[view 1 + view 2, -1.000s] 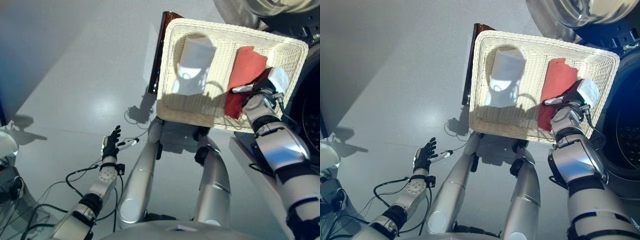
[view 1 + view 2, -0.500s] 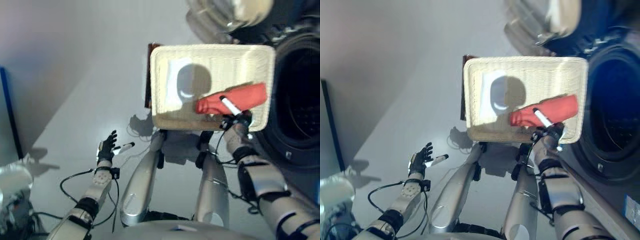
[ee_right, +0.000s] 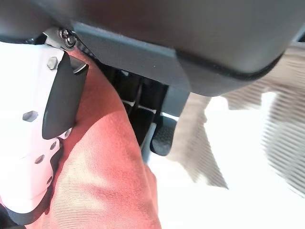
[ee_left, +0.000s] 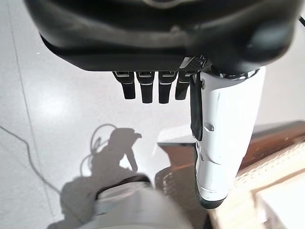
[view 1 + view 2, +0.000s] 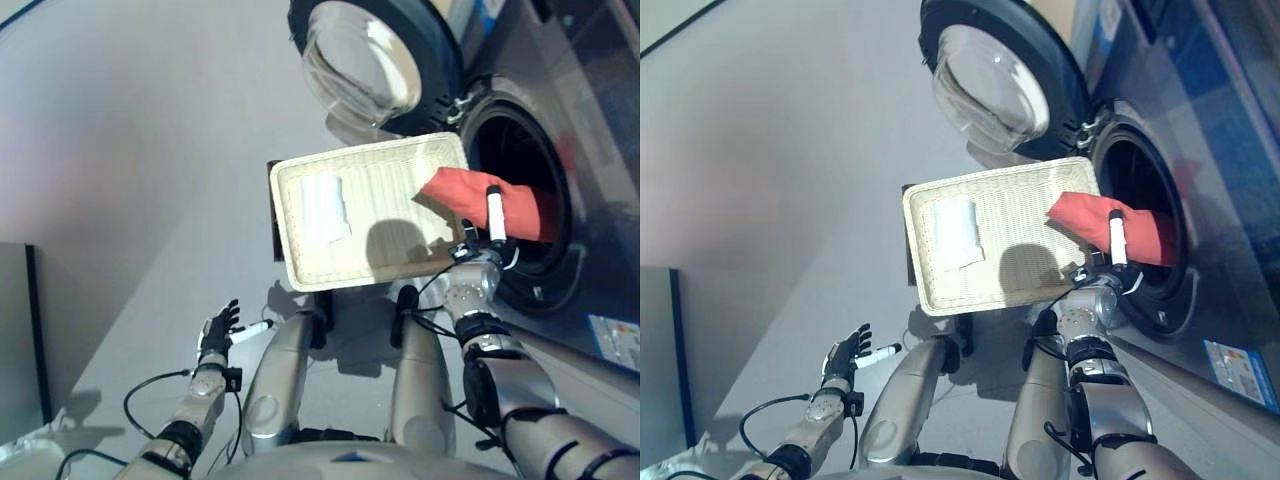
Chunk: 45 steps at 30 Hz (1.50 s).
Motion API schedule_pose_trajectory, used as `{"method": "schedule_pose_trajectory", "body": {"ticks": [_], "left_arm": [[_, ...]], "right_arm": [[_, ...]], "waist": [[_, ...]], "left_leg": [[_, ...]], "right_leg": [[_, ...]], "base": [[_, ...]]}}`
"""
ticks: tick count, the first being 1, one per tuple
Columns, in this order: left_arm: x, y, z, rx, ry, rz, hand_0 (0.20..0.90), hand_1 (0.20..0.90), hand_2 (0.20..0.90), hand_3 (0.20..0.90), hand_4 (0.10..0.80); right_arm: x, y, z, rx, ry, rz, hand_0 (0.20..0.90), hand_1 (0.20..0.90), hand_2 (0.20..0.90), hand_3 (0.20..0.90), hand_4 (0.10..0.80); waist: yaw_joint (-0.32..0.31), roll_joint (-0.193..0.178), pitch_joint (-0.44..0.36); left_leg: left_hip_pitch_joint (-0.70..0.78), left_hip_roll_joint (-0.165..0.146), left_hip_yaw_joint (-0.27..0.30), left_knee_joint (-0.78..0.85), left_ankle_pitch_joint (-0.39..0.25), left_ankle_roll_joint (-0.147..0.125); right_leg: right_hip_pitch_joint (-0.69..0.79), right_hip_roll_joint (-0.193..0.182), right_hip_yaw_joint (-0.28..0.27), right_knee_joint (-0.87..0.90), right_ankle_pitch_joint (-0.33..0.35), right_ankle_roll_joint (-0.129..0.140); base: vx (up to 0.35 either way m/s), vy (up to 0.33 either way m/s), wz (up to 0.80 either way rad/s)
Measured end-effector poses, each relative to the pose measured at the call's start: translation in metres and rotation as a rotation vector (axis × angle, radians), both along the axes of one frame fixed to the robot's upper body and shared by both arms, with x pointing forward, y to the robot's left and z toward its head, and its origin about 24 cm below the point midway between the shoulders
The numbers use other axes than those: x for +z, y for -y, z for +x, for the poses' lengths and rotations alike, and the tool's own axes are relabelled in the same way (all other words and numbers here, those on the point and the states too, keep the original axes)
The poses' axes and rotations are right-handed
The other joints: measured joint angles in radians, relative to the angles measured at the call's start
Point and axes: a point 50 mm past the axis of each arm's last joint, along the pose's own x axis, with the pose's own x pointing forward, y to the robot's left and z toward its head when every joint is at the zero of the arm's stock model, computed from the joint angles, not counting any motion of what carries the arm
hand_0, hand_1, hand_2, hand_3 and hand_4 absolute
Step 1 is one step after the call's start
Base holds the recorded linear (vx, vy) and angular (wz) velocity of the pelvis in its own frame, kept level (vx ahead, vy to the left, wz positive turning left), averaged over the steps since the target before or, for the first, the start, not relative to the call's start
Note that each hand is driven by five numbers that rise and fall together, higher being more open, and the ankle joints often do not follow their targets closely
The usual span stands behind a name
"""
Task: Pick up the clothes and place them into the washing machine
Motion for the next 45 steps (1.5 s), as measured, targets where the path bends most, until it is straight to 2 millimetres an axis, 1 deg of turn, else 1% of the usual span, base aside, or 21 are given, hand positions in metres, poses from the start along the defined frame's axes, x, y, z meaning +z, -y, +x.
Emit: {"method": "schedule_pose_trajectory", "body": {"ticks": [3, 6, 7, 9, 11, 12, 13, 15, 17, 19, 23, 25, 27, 28, 29, 30, 31, 32, 37, 41, 45], "left_arm": [[0.002, -0.002, 0.001, 0.010, 0.016, 0.002, 0.900, 0.900, 0.900, 0.900, 0.800], [0.001, -0.001, -0.004, 0.000, 0.015, 0.008, 0.900, 0.900, 0.900, 0.900, 0.800], [0.001, -0.001, -0.005, -0.010, 0.013, 0.012, 0.900, 0.900, 0.900, 0.900, 0.800], [-0.001, 0.002, -0.010, -0.020, 0.004, 0.008, 0.900, 0.900, 0.900, 0.900, 0.800], [-0.001, 0.005, -0.012, -0.031, 0.005, 0.001, 0.900, 0.900, 0.900, 0.900, 0.800], [-0.002, 0.005, -0.014, -0.026, 0.004, 0.000, 0.900, 0.900, 0.900, 0.900, 0.800], [-0.003, 0.005, -0.017, -0.027, -0.001, 0.000, 0.900, 0.900, 0.900, 0.900, 0.800], [-0.004, 0.007, -0.021, -0.040, -0.006, -0.001, 0.900, 0.900, 0.900, 0.900, 0.800], [-0.003, 0.010, -0.020, -0.055, 0.001, -0.006, 0.900, 0.900, 0.900, 0.900, 0.800], [0.001, 0.014, -0.014, -0.074, 0.032, -0.012, 0.900, 0.900, 0.900, 0.900, 0.800], [0.005, 0.021, -0.009, -0.102, 0.068, -0.037, 0.900, 0.900, 0.900, 0.900, 0.800], [0.007, 0.022, -0.008, -0.103, 0.085, -0.044, 0.900, 0.900, 0.900, 0.900, 0.800], [0.008, 0.022, -0.008, -0.097, 0.092, -0.046, 0.900, 0.900, 0.900, 0.900, 0.800], [0.009, 0.022, -0.008, -0.098, 0.097, -0.048, 0.900, 0.900, 0.900, 0.900, 0.800], [0.010, 0.021, -0.008, -0.095, 0.106, -0.048, 0.900, 0.900, 0.900, 0.900, 0.800], [0.011, 0.022, -0.007, -0.097, 0.111, -0.050, 0.900, 0.900, 0.900, 0.900, 0.800], [0.012, 0.022, -0.007, -0.098, 0.116, -0.052, 0.900, 0.900, 0.900, 0.900, 0.800], [0.012, 0.023, -0.006, -0.100, 0.117, -0.053, 0.900, 0.900, 0.900, 0.900, 0.800], [0.010, 0.022, -0.008, -0.094, 0.105, -0.052, 0.900, 0.900, 0.900, 0.900, 0.800], [0.010, 0.027, -0.007, -0.089, 0.109, -0.068, 0.900, 0.900, 0.900, 0.900, 0.800], [0.010, 0.026, -0.008, -0.089, 0.105, -0.068, 0.900, 0.900, 0.900, 0.900, 0.800]], "right_arm": [[0.017, -0.006, 0.010, -0.010, 0.056, 0.028, 0.200, 0.200, 0.200, 0.200, 0.300], [0.036, -0.007, 0.021, -0.053, 0.089, 0.083, 0.200, 0.200, 0.200, 0.200, 0.300], [0.045, -0.006, 0.024, -0.077, 0.112, 0.099, 0.200, 0.200, 0.200, 0.200, 0.300], [0.063, 0.005, 0.028, -0.144, 0.142, 0.117, 0.200, 0.200, 0.200, 0.200, 0.300], [0.085, 0.025, 0.030, -0.207, 0.157, 0.099, 0.200, 0.200, 0.200, 0.200, 0.300], [0.097, 0.034, 0.030, -0.232, 0.175, 0.082, 0.200, 0.200, 0.200, 0.200, 0.300], [0.110, 0.043, 0.030, -0.254, 0.185, 0.052, 0.200, 0.200, 0.200, 0.200, 0.300], [0.134, 0.060, 0.029, -0.282, 0.189, -0.021, 0.200, 0.200, 0.200, 0.200, 0.300], [0.138, 0.059, 0.030, -0.278, 0.182, -0.076, 0.200, 0.200, 0.200, 0.200, 0.300], [0.142, 0.067, 0.028, -0.274, 0.163, -0.094, 0.200, 0.200, 0.200, 0.200, 0.300], [0.162, 0.081, 0.021, -0.318, 0.160, -0.178, 0.200, 0.200, 0.200, 0.200, 0.300], [0.184, 0.087, 0.016, -0.357, 0.175, -0.256, 0.200, 0.200, 0.200, 0.200, 0.300], [0.198, 0.087, 0.014, -0.381, 0.179, -0.322, 0.200, 0.200, 0.200, 0.200, 0.300], [0.205, 0.089, 0.012, -0.393, 0.185, -0.357, 0.200, 0.200, 0.200, 0.200, 0.300], [0.209, 0.088, 0.011, -0.404, 0.184, -0.370, 0.480, 0.480, 0.480, 0.480, 0.500], [0.213, 0.090, 0.010, -0.413, 0.186, -0.378, 0.900, 0.900, 0.900, 0.900, 0.800], [0.216, 0.092, 0.008, -0.419, 0.187, -0.395, 0.900, 0.900, 0.900, 0.900, 0.800], [0.218, 0.093, 0.007, -0.423, 0.193, -0.400, 0.900, 0.900, 0.900, 0.900, 0.800], [0.220, 0.097, 0.005, -0.438, 0.217, -0.359, 0.900, 0.900, 0.900, 0.900, 0.800], [0.212, 0.094, 0.008, -0.431, 0.226, -0.291, 0.900, 0.900, 0.900, 0.900, 0.800], [0.196, 0.089, 0.014, -0.394, 0.205, -0.250, 0.900, 0.900, 0.900, 0.900, 0.800]], "waist": [[-0.004, 0.001, -0.003], [-0.005, 0.019, -0.024], [0.001, 0.026, -0.031], [0.011, 0.056, -0.050], [0.031, 0.101, -0.077], [0.047, 0.122, -0.090], [0.054, 0.144, -0.099], [0.072, 0.169, -0.112], [0.074, 0.178, -0.118], [0.075, 0.180, -0.118], [0.076, 0.197, -0.117], [0.074, 0.222, -0.114], [0.079, 0.226, -0.118], [0.080, 0.226, -0.118], [0.080, 0.226, -0.117], [0.077, 0.225, -0.117], [0.076, 0.225, -0.117], [0.076, 0.223, -0.115], [0.081, 0.222, -0.114], [0.079, 0.222, -0.114], [0.077, 0.222, -0.114]], "left_leg": [[-0.023, 0.000, 0.011, 0.014, -0.004, -0.001], [-0.049, 0.006, 0.029, 0.019, -0.017, 0.003], [-0.054, 0.004, 0.047, 0.024, -0.016, 0.006], [-0.060, -0.001, 0.070, 0.028, -0.023, 0.024], [-0.075, -0.008, 0.103, 0.035, -0.035, 0.032], [-0.081, -0.007, 0.117, 0.039, -0.044, 0.039], [-0.085, -0.017, 0.124, 0.043, -0.049, 0.037], [-0.089, -0.028, 0.145, 0.045, -0.058, 0.047], [-0.089, -0.033, 0.153, 0.043, -0.060, 0.049], [-0.088, -0.040, 0.149, 0.036, -0.057, 0.051], [-0.087, -0.057, 0.147, 0.009, -0.051, 0.052], [-0.083, -0.078, 0.149, -0.025, -0.030, 0.054], [-0.088, -0.091, 0.154, -0.051, -0.028, 0.050], [-0.088, -0.097, 0.157, -0.065, -0.005, 0.061], [-0.094, -0.097, 0.159, -0.076, -0.013, 0.056], [-0.100, -0.109, 0.156, -0.077, -0.001, 0.059], [-0.105, -0.110, 0.154, -0.080, 0.000, 0.060], [-0.109, -0.110, 0.158, -0.080, 0.007, 0.068], [-0.108, -0.114, 0.159, -0.103, 0.012, 0.076], [-0.084, -0.113, 0.157, -0.129, 0.022, 0.084], [-0.029, -0.118, 0.139, -0.193, 0.051, 0.074]], "right_leg": [[-0.037, 0.008, 0.020, 0.017, 0.010, -0.006], [-0.070, 0.015, 0.038, 0.004, 0.015, 0.000], [-0.083, 0.014, 0.058, 0.004, 0.018, 0.007], [-0.108, 0.012, 0.089, 0.024, 0.026, 0.016], [-0.140, 0.006, 0.113, 0.031, 0.025, 0.031], [-0.153, 0.005, 0.129, 0.035, 0.023, 0.036], [-0.164, 0.004, 0.142, 0.037, 0.024, 0.041], [-0.187, 0.003, 0.172, 0.051, 0.026, 0.049], [-0.196, 0.000, 0.181, 0.054, 0.025, 0.052], [-0.198, -0.006, 0.179, 0.062, 0.018, 0.055], [-0.206, -0.024, 0.176, 0.067, 0.004, 0.059], [-0.213, -0.040, 0.179, 0.061, 0.011, 0.064], [-0.233, -0.046, 0.192, 0.053, 0.004, 0.064], [-0.242, -0.050, 0.201, 0.050, 0.025, 0.072], [-0.247, -0.053, 0.201, 0.046, 0.016, 0.071], [-0.252, -0.056, 0.202, 0.040, 0.028, 0.076], [-0.257, -0.058, 0.202, 0.036, 0.026, 0.070], [-0.260, -0.061, 0.202, 0.031, 0.035, 0.080], [-0.254, -0.065, 0.203, -0.003, 0.048, 0.088], [-0.226, -0.063, 0.198, -0.023, 0.059, 0.091], [-0.178, -0.065, 0.177, -0.052, 0.061, 0.087]], "base": [[-0.011, 0.067, -0.20], [0.044, 0.132, -0.26], [0.051, 0.159, -0.35], [0.042, 0.135, -0.24], [0.078, 0.089, -0.23], [0.122, 0.052, -0.35], [0.119, 0.035, -0.32], [0.003, -0.003, -0.28], [-0.008, -0.021, -0.11], [0.016, 0.007, 0.12], [-0.035, 0.033, 0.14], [-0.031, 0.054, 0.11], [0.010, 0.031, 0.01], [-0.129, -0.034, -0.01], [0.049, -0.039, 0.04], [-0.095, -0.044, 0.10], [0.026, -0.026, 0.08], [-0.043, -0.015, 0.06], [0.011, 0.006, -0.02], [-0.011, -0.006, -0.01], [-0.005, -0.004, 0.05]]}}
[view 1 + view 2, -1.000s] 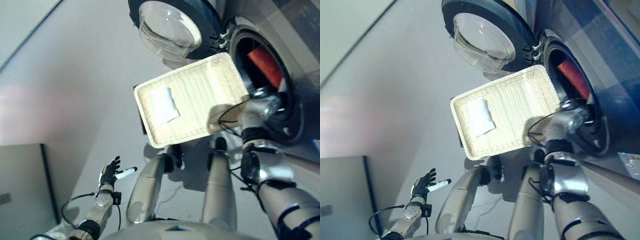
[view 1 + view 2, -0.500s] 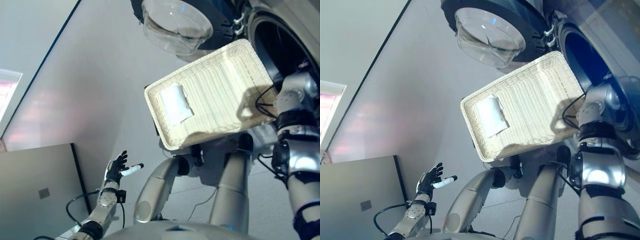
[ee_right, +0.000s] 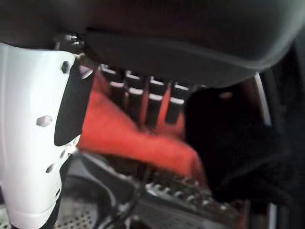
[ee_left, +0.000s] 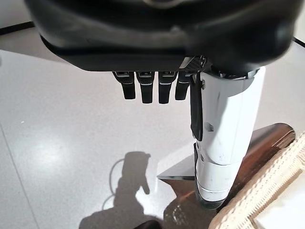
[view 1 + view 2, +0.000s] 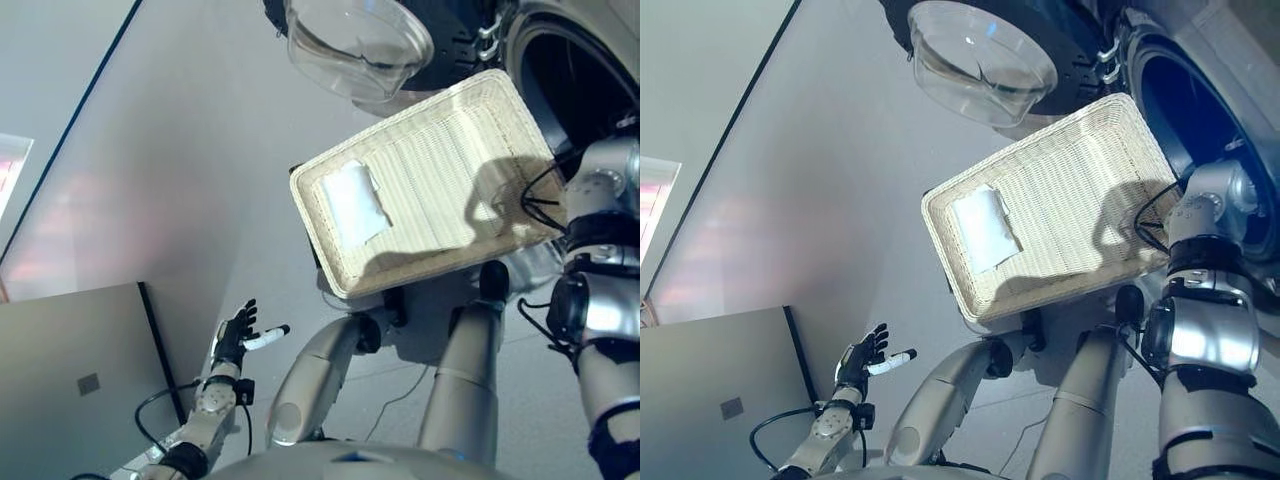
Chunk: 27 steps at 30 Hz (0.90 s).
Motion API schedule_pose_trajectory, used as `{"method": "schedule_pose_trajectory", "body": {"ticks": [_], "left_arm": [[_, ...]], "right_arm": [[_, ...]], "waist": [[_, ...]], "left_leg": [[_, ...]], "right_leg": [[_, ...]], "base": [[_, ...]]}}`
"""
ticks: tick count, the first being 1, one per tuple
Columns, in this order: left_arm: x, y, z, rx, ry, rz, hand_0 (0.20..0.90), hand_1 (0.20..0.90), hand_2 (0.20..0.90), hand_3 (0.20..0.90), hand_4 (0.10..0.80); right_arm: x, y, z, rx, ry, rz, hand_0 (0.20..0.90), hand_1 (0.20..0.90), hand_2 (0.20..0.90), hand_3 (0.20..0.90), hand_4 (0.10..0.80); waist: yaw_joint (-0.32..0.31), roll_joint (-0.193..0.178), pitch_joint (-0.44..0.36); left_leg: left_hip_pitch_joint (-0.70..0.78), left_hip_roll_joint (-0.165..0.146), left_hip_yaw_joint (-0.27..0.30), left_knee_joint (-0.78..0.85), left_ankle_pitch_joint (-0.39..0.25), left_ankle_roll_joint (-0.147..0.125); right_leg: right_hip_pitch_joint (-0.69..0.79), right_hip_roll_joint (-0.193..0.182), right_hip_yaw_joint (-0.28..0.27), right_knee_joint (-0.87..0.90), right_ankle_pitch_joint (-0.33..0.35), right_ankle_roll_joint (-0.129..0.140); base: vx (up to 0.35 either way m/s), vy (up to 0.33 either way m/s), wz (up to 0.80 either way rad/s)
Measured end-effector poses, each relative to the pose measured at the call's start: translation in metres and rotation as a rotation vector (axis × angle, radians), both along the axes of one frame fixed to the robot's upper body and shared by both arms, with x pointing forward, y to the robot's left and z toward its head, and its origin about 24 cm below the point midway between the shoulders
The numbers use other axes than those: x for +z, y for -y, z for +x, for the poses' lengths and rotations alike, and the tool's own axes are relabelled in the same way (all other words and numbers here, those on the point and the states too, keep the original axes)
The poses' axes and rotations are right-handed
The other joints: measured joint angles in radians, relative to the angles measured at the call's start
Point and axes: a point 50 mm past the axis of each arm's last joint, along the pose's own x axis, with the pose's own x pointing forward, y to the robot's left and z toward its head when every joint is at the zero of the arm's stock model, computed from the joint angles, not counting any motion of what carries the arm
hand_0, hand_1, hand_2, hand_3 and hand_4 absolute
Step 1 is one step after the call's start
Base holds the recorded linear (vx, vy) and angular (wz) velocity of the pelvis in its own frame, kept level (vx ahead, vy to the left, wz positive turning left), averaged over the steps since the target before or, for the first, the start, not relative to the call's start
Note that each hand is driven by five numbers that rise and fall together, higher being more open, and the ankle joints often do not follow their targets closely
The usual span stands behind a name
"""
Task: Pick up the clothes and place them into the washing machine
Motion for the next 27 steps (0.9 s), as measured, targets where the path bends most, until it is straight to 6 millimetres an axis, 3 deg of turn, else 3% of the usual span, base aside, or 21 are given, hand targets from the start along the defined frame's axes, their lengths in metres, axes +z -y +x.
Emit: {"method": "schedule_pose_trajectory", "body": {"ticks": [5, 10, 15, 18, 24, 27], "left_arm": [[-0.003, -0.001, -0.004, 0.001, -0.020, 0.006, 0.900, 0.900, 0.900, 0.900, 0.800], [-0.008, -0.003, -0.009, 0.000, -0.051, 0.014, 0.900, 0.900, 0.900, 0.900, 0.800], [-0.009, -0.002, -0.010, 0.002, -0.056, 0.012, 0.900, 0.900, 0.900, 0.900, 0.800], [-0.011, -0.001, -0.013, 0.006, -0.072, 0.010, 0.900, 0.900, 0.900, 0.900, 0.800], [-0.015, -0.004, -0.016, 0.007, -0.098, 0.025, 0.900, 0.900, 0.900, 0.900, 0.800], [-0.017, -0.007, -0.019, 0.014, -0.113, 0.035, 0.900, 0.900, 0.900, 0.900, 0.800]], "right_arm": [[-0.017, -0.005, 0.007, 0.056, -0.037, 0.004, 0.900, 0.900, 0.900, 0.900, 0.800], [-0.059, -0.022, 0.020, 0.164, -0.240, -0.019, 0.900, 0.900, 0.900, 0.900, 0.800], [-0.127, -0.076, 0.027, 0.357, -0.416, -0.048, 0.900, 0.900, 0.900, 0.900, 0.800], [-0.145, -0.088, 0.024, 0.441, -0.457, -0.080, 0.900, 0.900, 0.900, 0.900, 0.800], [-0.199, -0.134, 0.015, 0.640, -0.661, -0.088, 0.900, 0.900, 0.900, 0.900, 0.800], [-0.204, -0.152, 0.016, 0.711, -0.691, -0.132, 0.900, 0.900, 0.900, 0.900, 0.800]], "waist": [[-0.006, 0.001, -0.001], [-0.005, 0.001, -0.001], [-0.019, 0.001, -0.002], [-0.031, -0.017, -0.005], [-0.023, -0.065, -0.016], [0.000, -0.093, -0.019]], "left_leg": [[0.080, -0.009, -0.039, -0.118, 0.062, -0.025], [0.155, -0.003, -0.068, -0.219, 0.113, -0.040], [0.188, 0.027, -0.092, -0.247, 0.126, -0.049], [0.212, 0.039, -0.104, -0.260, 0.129, -0.054], [0.219, 0.061, -0.153, -0.257, 0.143, -0.073], [0.199, 0.075, -0.181, -0.258, 0.154, -0.089]], "right_leg": [[0.057, -0.006, -0.044, -0.041, 0.001, -0.017], [0.119, 0.005, -0.080, -0.082, 0.007, -0.031], [0.184, 0.029, -0.127, -0.136, 0.026, -0.045], [0.216, 0.034, -0.142, -0.156, 0.027, -0.046], [0.269, 0.049, -0.206, -0.191, 0.035, -0.062], [0.268, 0.054, -0.237, -0.197, 0.034, -0.067]], "base": [[0.008, -0.003, 0.15], [0.012, -0.007, 0.06], [0.029, -0.051, 0.05], [0.008, -0.074, 0.04], [-0.031, -0.081, 0.18], [-0.038, -0.084, 0.28]]}}
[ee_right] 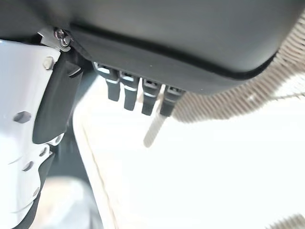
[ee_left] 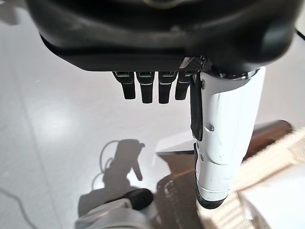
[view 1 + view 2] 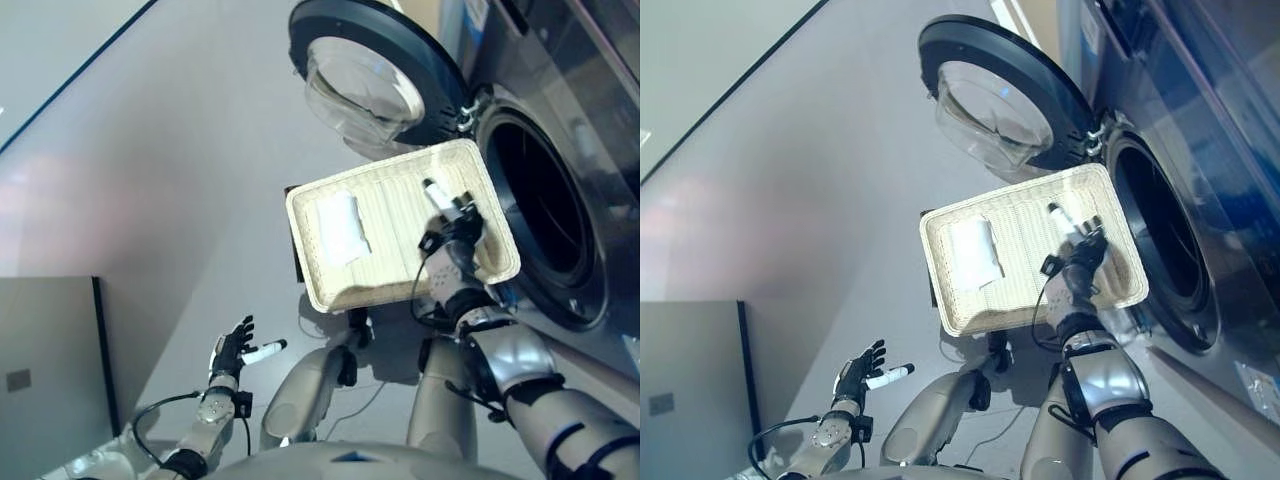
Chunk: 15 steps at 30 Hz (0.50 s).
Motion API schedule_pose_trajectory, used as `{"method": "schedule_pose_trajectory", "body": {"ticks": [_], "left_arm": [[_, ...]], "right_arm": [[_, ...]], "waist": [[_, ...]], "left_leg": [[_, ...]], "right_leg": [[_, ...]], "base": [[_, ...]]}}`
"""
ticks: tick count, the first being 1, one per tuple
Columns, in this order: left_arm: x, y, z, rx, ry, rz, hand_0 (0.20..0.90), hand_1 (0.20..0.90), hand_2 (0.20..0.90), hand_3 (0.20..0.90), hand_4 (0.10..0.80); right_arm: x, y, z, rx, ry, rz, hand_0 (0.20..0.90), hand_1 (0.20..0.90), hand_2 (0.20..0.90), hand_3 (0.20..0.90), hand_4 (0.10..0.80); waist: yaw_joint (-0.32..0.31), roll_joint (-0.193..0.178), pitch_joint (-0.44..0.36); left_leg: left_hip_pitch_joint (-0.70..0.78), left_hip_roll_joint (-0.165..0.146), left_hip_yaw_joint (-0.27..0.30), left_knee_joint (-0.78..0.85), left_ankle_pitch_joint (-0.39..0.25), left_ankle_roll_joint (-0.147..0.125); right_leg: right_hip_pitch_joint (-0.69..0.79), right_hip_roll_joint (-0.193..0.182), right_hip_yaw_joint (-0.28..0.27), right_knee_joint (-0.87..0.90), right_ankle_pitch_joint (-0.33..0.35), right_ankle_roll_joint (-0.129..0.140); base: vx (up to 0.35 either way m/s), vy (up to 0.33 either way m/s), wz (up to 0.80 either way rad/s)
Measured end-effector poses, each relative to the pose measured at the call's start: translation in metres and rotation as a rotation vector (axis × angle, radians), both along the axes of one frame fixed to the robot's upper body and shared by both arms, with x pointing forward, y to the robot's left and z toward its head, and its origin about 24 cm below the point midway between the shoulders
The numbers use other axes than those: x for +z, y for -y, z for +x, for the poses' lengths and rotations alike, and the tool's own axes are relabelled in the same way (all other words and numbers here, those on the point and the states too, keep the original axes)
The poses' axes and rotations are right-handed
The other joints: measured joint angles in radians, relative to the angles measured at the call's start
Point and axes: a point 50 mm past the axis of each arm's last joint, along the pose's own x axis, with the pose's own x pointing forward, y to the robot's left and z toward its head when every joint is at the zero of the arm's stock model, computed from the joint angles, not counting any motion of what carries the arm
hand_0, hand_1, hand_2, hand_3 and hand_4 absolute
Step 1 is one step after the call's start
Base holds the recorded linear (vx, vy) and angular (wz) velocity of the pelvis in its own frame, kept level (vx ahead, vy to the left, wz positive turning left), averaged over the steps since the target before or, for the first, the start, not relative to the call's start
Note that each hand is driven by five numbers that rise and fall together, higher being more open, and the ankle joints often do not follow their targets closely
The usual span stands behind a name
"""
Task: Pick up the clothes and place them into the washing machine
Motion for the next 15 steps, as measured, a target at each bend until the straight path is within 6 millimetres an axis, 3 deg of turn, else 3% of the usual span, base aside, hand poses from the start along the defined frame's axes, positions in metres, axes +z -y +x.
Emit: {"method": "schedule_pose_trajectory", "body": {"ticks": [5, 8, 11, 15], "left_arm": [[-0.004, -0.006, -0.005, 0.009, -0.029, 0.020, 0.900, 0.900, 0.900, 0.900, 0.800], [-0.004, -0.014, -0.007, 0.024, -0.039, 0.057, 0.900, 0.900, 0.900, 0.900, 0.800], [0.002, -0.026, 0.004, 0.049, -0.006, 0.108, 0.900, 0.900, 0.900, 0.900, 0.800], [0.016, -0.033, 0.027, 0.074, 0.080, 0.136, 0.900, 0.900, 0.900, 0.900, 0.800]], "right_arm": [[0.001, -0.011, 0.003, 0.098, -0.026, -0.117, 0.900, 0.900, 0.900, 0.900, 0.800], [0.002, -0.019, 0.006, 0.209, -0.088, -0.323, 0.900, 0.900, 0.900, 0.900, 0.800], [0.003, -0.028, 0.008, 0.289, -0.116, -0.482, 0.900, 0.900, 0.900, 0.900, 0.800], [-0.012, -0.019, 0.000, 0.232, -0.212, -0.457, 0.900, 0.900, 0.900, 0.900, 0.800]], "waist": [[0.029, -0.069, 0.015], [0.033, -0.108, 0.033], [0.034, -0.159, 0.066], [0.066, -0.186, 0.081]], "left_leg": [[-0.034, 0.007, -0.054, -0.001, 0.021, -0.021], [-0.042, 0.008, -0.071, 0.000, 0.029, -0.019], [-0.054, 0.012, -0.094, 0.002, 0.039, -0.019], [-0.064, 0.019, -0.143, 0.003, 0.045, -0.030]], "right_leg": [[0.000, 0.001, -0.061, 0.000, -0.006, -0.019], [0.004, 0.000, -0.084, 0.003, -0.005, -0.018], [0.008, 0.001, -0.108, -0.002, 0.002, -0.032], [0.038, 0.005, -0.162, -0.026, 0.003, -0.038]], "base": [[-0.025, -0.087, 0.34], [-0.017, -0.068, 0.18], [0.002, -0.062, 0.21], [0.021, -0.055, 0.31]]}}
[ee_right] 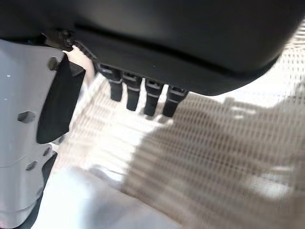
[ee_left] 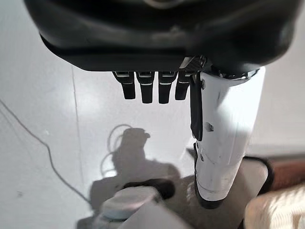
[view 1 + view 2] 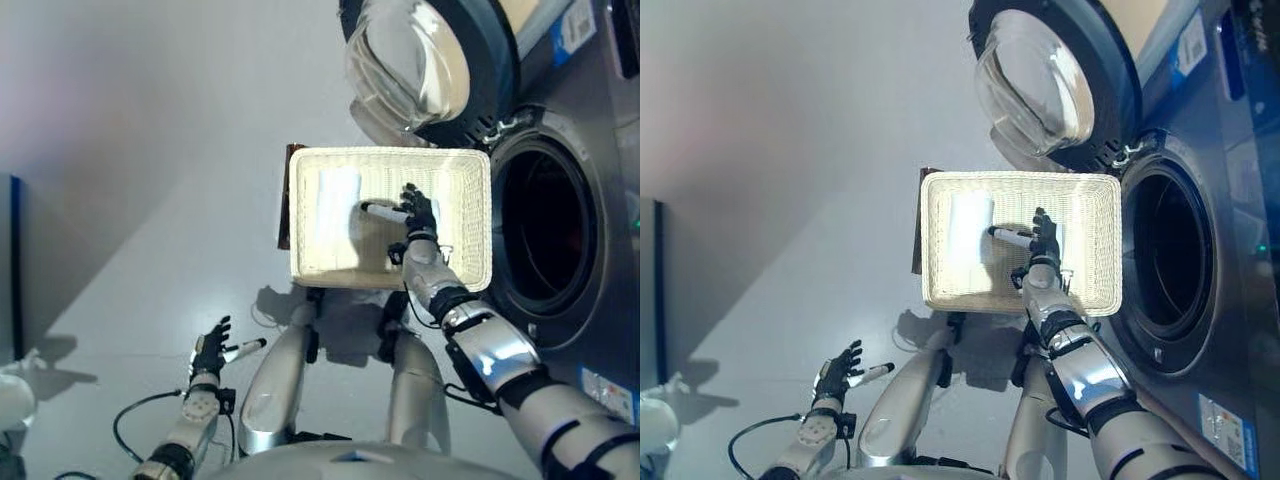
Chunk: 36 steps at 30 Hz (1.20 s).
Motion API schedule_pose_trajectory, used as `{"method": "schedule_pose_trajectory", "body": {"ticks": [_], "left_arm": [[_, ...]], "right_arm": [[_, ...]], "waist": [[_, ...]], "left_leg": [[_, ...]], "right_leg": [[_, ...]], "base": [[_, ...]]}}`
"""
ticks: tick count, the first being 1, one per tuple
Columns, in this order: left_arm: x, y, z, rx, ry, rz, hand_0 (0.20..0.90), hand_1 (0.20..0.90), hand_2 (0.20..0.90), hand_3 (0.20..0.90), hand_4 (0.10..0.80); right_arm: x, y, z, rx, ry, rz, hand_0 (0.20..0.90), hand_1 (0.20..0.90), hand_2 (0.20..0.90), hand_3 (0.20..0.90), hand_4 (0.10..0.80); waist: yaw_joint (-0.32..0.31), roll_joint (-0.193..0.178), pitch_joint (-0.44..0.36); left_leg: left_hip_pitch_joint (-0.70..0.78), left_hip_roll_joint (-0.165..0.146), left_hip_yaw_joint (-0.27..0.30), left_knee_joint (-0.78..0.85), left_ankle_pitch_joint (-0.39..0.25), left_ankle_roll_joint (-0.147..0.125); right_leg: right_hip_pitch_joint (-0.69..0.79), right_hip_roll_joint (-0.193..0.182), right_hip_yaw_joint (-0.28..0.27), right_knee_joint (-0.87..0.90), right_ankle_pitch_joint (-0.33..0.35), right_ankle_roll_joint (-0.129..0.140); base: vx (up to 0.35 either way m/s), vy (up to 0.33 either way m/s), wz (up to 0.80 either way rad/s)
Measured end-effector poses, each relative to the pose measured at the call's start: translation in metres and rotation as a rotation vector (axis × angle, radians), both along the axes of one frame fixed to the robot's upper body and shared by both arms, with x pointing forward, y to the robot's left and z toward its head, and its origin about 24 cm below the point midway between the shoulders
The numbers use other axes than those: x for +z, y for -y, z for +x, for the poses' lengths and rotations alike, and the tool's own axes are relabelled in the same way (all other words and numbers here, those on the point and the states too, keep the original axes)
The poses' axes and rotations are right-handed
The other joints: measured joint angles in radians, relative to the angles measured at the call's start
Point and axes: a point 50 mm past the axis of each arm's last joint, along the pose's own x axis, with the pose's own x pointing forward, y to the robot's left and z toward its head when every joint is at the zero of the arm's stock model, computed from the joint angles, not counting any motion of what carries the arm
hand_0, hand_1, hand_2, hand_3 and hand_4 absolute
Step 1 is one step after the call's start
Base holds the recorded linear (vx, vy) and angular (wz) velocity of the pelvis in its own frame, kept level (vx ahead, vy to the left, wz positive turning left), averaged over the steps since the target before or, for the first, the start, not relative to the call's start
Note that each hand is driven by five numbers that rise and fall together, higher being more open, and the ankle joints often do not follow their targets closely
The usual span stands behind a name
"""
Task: Pick up the clothes and place them into the washing machine
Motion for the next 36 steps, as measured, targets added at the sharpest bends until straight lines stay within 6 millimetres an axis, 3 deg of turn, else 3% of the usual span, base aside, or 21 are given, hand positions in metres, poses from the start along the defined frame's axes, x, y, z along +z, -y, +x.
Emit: {"method": "schedule_pose_trajectory", "body": {"ticks": [5, 12, 21, 27, 30, 33, 36], "left_arm": [[0.026, -0.015, 0.027, 0.003, 0.133, 0.041, 0.900, 0.900, 0.900, 0.900, 0.800], [0.047, -0.045, 0.038, 0.077, 0.221, 0.115, 0.900, 0.900, 0.900, 0.900, 0.800], [0.047, -0.049, 0.036, 0.081, 0.210, 0.130, 0.900, 0.900, 0.900, 0.900, 0.800], [0.057, -0.045, 0.044, 0.072, 0.265, 0.123, 0.900, 0.900, 0.900, 0.900, 0.800], [0.066, -0.044, 0.050, 0.065, 0.310, 0.124, 0.900, 0.900, 0.900, 0.900, 0.800], [0.074, -0.041, 0.054, 0.061, 0.354, 0.100, 0.900, 0.900, 0.900, 0.900, 0.800], [0.078, -0.043, 0.056, 0.071, 0.375, 0.092, 0.900, 0.900, 0.900, 0.900, 0.800]], "right_arm": [[-0.014, 0.004, -0.009, -0.050, -0.067, 0.002, 0.900, 0.900, 0.900, 0.900, 0.800], [-0.010, 0.000, -0.006, -0.069, -0.051, 0.020, 0.900, 0.900, 0.900, 0.900, 0.800], [-0.008, -0.012, -0.003, -0.068, -0.043, 0.032, 0.900, 0.900, 0.900, 0.900, 0.800], [-0.006, -0.007, -0.004, -0.137, -0.041, 0.007, 0.900, 0.900, 0.900, 0.900, 0.800], [0.003, 0.006, -0.002, -0.234, -0.030, -0.026, 0.900, 0.900, 0.900, 0.900, 0.800], [0.017, 0.042, -0.001, -0.327, -0.026, -0.076, 0.900, 0.900, 0.900, 0.900, 0.800], [0.029, 0.063, 0.001, -0.371, -0.013, -0.106, 0.900, 0.900, 0.900, 0.900, 0.800]], "waist": [[0.046, -0.018, 0.014], [0.099, -0.041, 0.030], [0.137, -0.088, 0.057], [0.152, -0.090, 0.057], [0.155, -0.097, 0.057], [0.180, -0.095, 0.059], [0.188, -0.086, 0.064]], "left_leg": [[-0.016, 0.000, -0.058, -0.001, 0.006, -0.015], [-0.052, -0.001, -0.111, 0.001, 0.019, -0.024], [-0.085, -0.015, -0.157, 0.010, 0.022, -0.029], [-0.145, -0.015, -0.170, 0.033, 0.022, -0.030], [-0.200, -0.020, -0.170, 0.041, 0.019, -0.027], [-0.252, -0.035, -0.185, 0.045, 0.020, -0.028], [-0.288, -0.039, -0.199, 0.058, 0.027, -0.037]], "right_leg": [[0.022, 0.000, -0.059, -0.013, -0.009, -0.004], [0.030, -0.001, -0.126, -0.025, -0.014, -0.008], [0.030, -0.011, -0.166, -0.016, -0.035, -0.002], [0.012, -0.021, -0.215, -0.003, -0.062, -0.001], [-0.037, -0.032, -0.221, 0.033, -0.086, -0.002], [-0.092, -0.046, -0.224, 0.063, -0.094, -0.005], [-0.117, -0.052, -0.246, 0.081, -0.098, -0.006]], "base": [[0.090, -0.075, 0.31], [0.049, -0.030, 0.27], [0.041, -0.016, 0.19], [0.023, -0.016, 0.24], [0.050, 0.004, 0.36], [0.053, -0.006, 0.19], [0.049, -0.009, 0.17]]}}
